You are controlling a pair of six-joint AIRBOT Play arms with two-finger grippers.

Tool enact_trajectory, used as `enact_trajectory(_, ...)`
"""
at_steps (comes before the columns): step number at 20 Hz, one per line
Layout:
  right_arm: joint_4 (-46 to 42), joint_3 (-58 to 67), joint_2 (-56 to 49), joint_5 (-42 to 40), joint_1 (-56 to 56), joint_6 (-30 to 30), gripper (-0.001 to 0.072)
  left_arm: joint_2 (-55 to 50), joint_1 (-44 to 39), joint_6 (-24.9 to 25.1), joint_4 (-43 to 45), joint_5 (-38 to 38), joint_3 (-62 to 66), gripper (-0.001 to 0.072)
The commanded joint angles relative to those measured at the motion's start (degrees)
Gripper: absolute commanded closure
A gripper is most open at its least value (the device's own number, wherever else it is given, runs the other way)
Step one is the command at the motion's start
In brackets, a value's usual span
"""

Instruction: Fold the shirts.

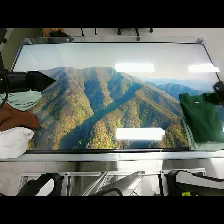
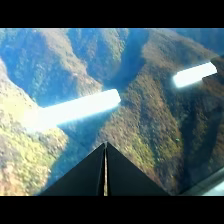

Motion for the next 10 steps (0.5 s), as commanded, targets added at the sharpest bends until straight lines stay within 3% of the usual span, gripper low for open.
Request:
enact_trajectory(1,3.23,-11.82,7.58,-7.63,18.27,-4.24,0.0690,6.38,-2.78,-3.61,0.07,-1.42,-9.49,0.0693)
enact_trajectory(6,3.32,-37.88,19.08,-21.38,42.27,-5.25,0.0689,18.49,-14.23,-8.63,0.20,3.67,-32.96,0.0693)
enact_trajectory(10,3.52,-41.77,19.26,-16.57,49.09,-5.81,0.0689,23.82,-19.65,-10.32,0.20,8.70,-39.56,0.0693)
